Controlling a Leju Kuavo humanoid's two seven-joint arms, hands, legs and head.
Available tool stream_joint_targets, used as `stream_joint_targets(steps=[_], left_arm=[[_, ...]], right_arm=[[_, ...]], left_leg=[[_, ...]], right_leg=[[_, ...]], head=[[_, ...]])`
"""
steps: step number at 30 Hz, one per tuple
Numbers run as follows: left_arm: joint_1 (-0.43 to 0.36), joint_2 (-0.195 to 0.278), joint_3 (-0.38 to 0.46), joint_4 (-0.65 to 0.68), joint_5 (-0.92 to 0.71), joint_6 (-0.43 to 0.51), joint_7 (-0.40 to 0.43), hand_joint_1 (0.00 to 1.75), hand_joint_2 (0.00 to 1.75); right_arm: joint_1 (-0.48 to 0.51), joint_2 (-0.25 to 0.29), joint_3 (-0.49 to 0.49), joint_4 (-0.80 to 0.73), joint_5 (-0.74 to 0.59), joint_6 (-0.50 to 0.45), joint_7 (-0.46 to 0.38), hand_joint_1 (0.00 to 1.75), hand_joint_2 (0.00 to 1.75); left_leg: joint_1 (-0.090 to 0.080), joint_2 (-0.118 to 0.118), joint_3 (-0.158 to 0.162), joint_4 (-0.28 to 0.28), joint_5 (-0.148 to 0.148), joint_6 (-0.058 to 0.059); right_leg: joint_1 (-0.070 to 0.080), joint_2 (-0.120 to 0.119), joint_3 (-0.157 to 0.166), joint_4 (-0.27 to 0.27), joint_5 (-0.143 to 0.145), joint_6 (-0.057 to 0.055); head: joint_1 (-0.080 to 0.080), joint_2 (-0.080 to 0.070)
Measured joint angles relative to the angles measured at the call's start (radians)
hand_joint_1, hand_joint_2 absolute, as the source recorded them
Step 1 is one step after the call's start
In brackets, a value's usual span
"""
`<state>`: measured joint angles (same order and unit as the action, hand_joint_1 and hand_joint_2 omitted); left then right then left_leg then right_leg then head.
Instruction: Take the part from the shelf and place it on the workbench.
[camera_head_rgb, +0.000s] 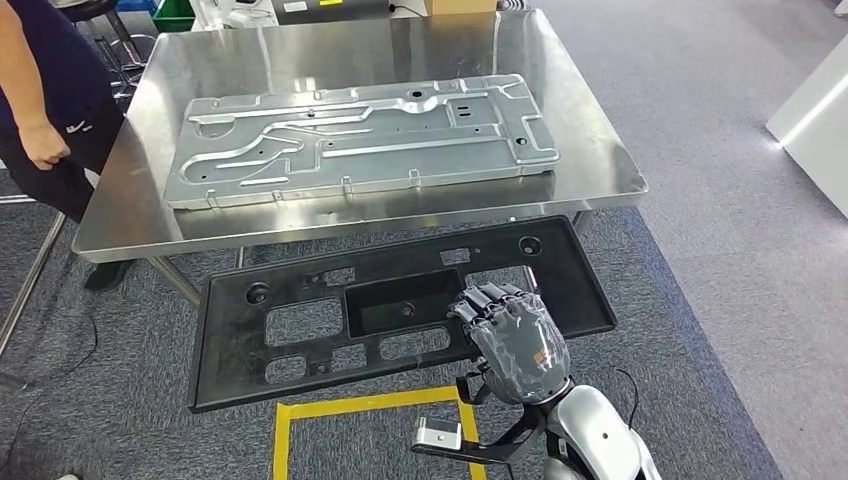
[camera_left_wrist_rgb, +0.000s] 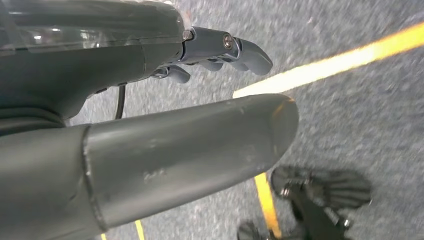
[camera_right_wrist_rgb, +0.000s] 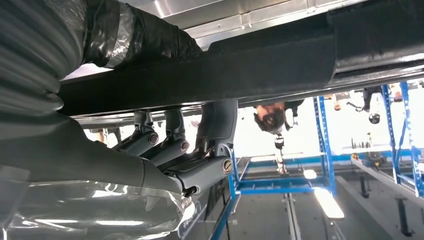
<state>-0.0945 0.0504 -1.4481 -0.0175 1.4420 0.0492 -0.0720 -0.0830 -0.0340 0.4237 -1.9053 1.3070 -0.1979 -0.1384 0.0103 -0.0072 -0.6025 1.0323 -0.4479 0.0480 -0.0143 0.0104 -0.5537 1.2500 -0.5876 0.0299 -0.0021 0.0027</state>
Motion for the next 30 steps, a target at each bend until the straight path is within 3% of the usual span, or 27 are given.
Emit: stream_joint_targets(steps=[2, 3, 4, 5, 6, 8, 9, 10, 11, 13, 14, 15, 17, 19, 20, 21, 23, 24, 25, 27, 28, 30], left_arm=[[0.001, 0.000, -0.001, 0.000, 0.001, 0.000, 0.000, 0.00, 0.00], [0.002, 0.000, -0.001, 0.000, 0.002, 0.000, 0.000, 0.00, 0.00], [0.002, 0.000, -0.001, 0.000, 0.002, 0.000, 0.000, 0.00, 0.00], [0.002, 0.000, -0.002, 0.000, 0.003, 0.000, 0.001, 0.00, 0.00], [0.003, 0.000, -0.002, 0.000, 0.003, 0.000, 0.001, 0.00, 0.00], [0.002, -0.004, -0.003, 0.000, 0.004, 0.000, 0.001, 0.00, 0.00], [0.002, -0.006, -0.003, 0.000, 0.004, 0.000, 0.002, 0.00, 0.00], [0.001, -0.008, -0.004, 0.000, 0.004, 0.000, 0.002, 0.00, 0.00], [0.001, -0.007, -0.006, 0.000, 0.004, 0.001, 0.003, 0.00, 0.00], [-0.002, -0.007, -0.008, 0.001, 0.004, 0.001, 0.003, 0.00, 0.00], [-0.004, -0.008, -0.008, 0.001, 0.004, 0.001, 0.003, 0.00, 0.00], [-0.005, -0.008, -0.009, 0.002, 0.004, 0.001, 0.003, 0.00, 0.00], [-0.006, -0.007, -0.009, 0.002, 0.005, 0.001, 0.003, 0.00, 0.00], [-0.004, -0.007, -0.009, 0.003, 0.005, 0.001, 0.003, 0.00, 0.00], [-0.003, -0.007, -0.010, 0.003, 0.005, 0.001, 0.003, 0.00, 0.00], [-0.001, -0.007, -0.010, 0.003, 0.006, 0.002, 0.003, 0.00, 0.00], [0.001, -0.007, -0.010, 0.004, 0.010, 0.002, 0.004, 0.00, 0.00], [0.002, -0.007, -0.010, 0.004, 0.012, 0.003, 0.005, 0.00, 0.00], [0.002, -0.007, -0.010, 0.005, 0.014, 0.003, 0.006, 0.00, 0.00], [0.000, -0.007, -0.010, 0.005, 0.019, 0.003, 0.008, 0.00, 0.00], [-0.001, -0.007, -0.010, 0.005, 0.022, 0.003, 0.009, 0.00, 0.00], [-0.002, -0.006, -0.010, 0.005, 0.030, 0.003, 0.009, 0.00, 0.00]], right_arm=[[0.000, 0.000, 0.000, 0.001, 0.000, 0.001, 0.000, 1.75, 1.75], [0.000, 0.000, 0.000, 0.002, 0.001, 0.002, 0.000, 1.75, 1.75], [0.000, 0.000, 0.000, 0.002, 0.002, 0.003, 0.000, 1.75, 1.75], [-0.001, 0.000, 0.000, 0.002, 0.002, 0.003, 0.000, 1.75, 1.75], [-0.001, 0.000, 0.000, 0.003, 0.002, 0.005, 0.000, 1.75, 1.75], [-0.002, 0.000, 0.000, 0.005, 0.003, 0.008, -0.002, 1.75, 1.75], [-0.003, 0.001, 0.001, 0.006, 0.004, 0.011, -0.004, 1.75, 1.75], [-0.005, 0.002, 0.001, 0.007, 0.005, 0.012, -0.005, 1.75, 1.75], [-0.007, 0.003, 0.001, 0.007, 0.006, 0.013, -0.005, 1.75, 1.75], [-0.011, 0.007, 0.001, 0.006, 0.008, 0.014, -0.005, 1.75, 1.75], [-0.013, 0.009, 0.001, 0.007, 0.008, 0.014, -0.005, 1.75, 1.75], [-0.014, 0.011, 0.001, 0.007, 0.008, 0.014, -0.005, 1.75, 1.75], [-0.015, 0.013, 0.001, 0.007, 0.008, 0.015, -0.006, 1.75, 1.75], [-0.015, 0.014, 0.001, 0.007, 0.008, 0.016, -0.006, 1.75, 1.75], [-0.015, 0.014, 0.001, 0.007, 0.008, 0.016, -0.006, 1.75, 1.75], [-0.015, 0.014, 0.001, 0.008, 0.008, 0.016, -0.006, 1.75, 1.75], [-0.016, 0.014, 0.001, 0.009, 0.008, 0.016, -0.006, 1.75, 1.75], [-0.017, 0.014, 0.001, 0.010, 0.008, 0.017, -0.006, 1.75, 1.75], [-0.017, 0.014, 0.001, 0.012, 0.008, 0.017, -0.006, 1.75, 1.75], [-0.020, 0.016, 0.001, 0.013, 0.009, 0.019, -0.005, 1.75, 1.75], [-0.024, 0.017, 0.001, 0.013, 0.009, 0.020, -0.005, 1.75, 1.75], [-0.034, 0.020, 0.003, 0.016, 0.011, 0.028, -0.005, 1.75, 1.75]], left_leg=[[-0.001, -0.002, 0.032, -0.003, -0.026, 0.003], [-0.001, -0.004, 0.049, -0.003, -0.040, 0.003], [-0.002, -0.007, 0.068, -0.003, -0.055, 0.002], [-0.003, -0.009, 0.089, -0.004, -0.071, 0.001], [-0.003, -0.011, 0.106, -0.005, -0.087, 0.000], [-0.006, -0.015, 0.136, -0.005, -0.117, -0.006], [-0.006, -0.016, 0.144, -0.010, -0.128, -0.011], [-0.007, -0.016, 0.153, -0.013, -0.130, -0.018], [-0.008, -0.017, 0.153, -0.010, -0.121, -0.025], [-0.009, -0.013, 0.128, 0.051, -0.087, -0.036], [-0.008, -0.011, 0.094, 0.106, -0.075, -0.041], [-0.006, -0.008, 0.052, 0.163, -0.080, -0.045], [0.000, -0.004, -0.025, 0.237, -0.139, -0.055], [0.004, 0.000, -0.067, 0.226, -0.191, -0.063], [0.005, 0.001, -0.072, 0.187, -0.179, -0.065], [0.007, 0.002, -0.070, 0.132, -0.131, -0.065], [0.006, 0.003, -0.066, 0.021, 0.005, -0.060], [0.004, 0.004, -0.065, -0.008, 0.051, -0.054], [0.002, 0.005, -0.065, -0.021, 0.070, -0.046], [0.002, 0.003, -0.051, -0.022, 0.061, -0.028], [0.003, 0.002, -0.042, -0.025, 0.056, -0.020], [0.003, 0.001, -0.021, -0.029, 0.042, -0.008]], right_leg=[[0.001, -0.001, -0.083, 0.063, -0.079, 0.002], [0.002, -0.002, -0.109, 0.061, -0.112, 0.002], [0.002, -0.002, -0.126, 0.040, -0.125, 0.000], [0.005, -0.002, -0.134, -0.003, -0.106, -0.004], [0.008, -0.003, -0.137, -0.058, -0.048, -0.012], [0.019, -0.003, -0.138, -0.149, 0.106, -0.033], [0.022, -0.002, -0.136, -0.170, 0.157, -0.041], [0.024, -0.001, -0.132, -0.179, 0.175, -0.047], [0.022, -0.001, -0.121, -0.189, 0.170, -0.051], [0.015, -0.001, -0.085, -0.221, 0.164, -0.060], [0.011, -0.002, -0.062, -0.239, 0.159, -0.064], [0.009, -0.004, -0.039, -0.253, 0.153, -0.067], [0.007, -0.004, 0.000, -0.271, 0.134, -0.068], [0.004, -0.002, 0.038, -0.276, 0.109, -0.063], [0.003, 0.000, 0.057, -0.276, 0.093, -0.060], [0.002, 0.000, 0.075, -0.276, 0.078, -0.056], [0.004, 0.002, 0.099, -0.272, 0.048, -0.045], [0.005, 0.004, 0.105, -0.272, 0.035, -0.038], [0.006, 0.005, 0.111, -0.268, 0.028, -0.030], [0.005, 0.005, 0.114, -0.253, 0.028, -0.018], [0.004, 0.003, 0.102, -0.220, 0.034, -0.015], [0.001, -0.001, 0.036, -0.110, 0.020, -0.010]], head=[[0.000, 0.000], [0.000, 0.000], [0.000, 0.000], [0.000, 0.000], [0.000, 0.000], [0.000, 0.000], [0.000, 0.000], [0.000, 0.000], [0.000, 0.000], [-0.001, 0.000], [-0.001, 0.000], [-0.001, 0.000], [-0.001, 0.000], [-0.001, 0.000], [-0.001, 0.000], [-0.001, 0.000], [-0.001, 0.000], [-0.001, 0.000], [-0.001, 0.000], [0.000, 0.000], [0.000, 0.000], [0.000, 0.000]])
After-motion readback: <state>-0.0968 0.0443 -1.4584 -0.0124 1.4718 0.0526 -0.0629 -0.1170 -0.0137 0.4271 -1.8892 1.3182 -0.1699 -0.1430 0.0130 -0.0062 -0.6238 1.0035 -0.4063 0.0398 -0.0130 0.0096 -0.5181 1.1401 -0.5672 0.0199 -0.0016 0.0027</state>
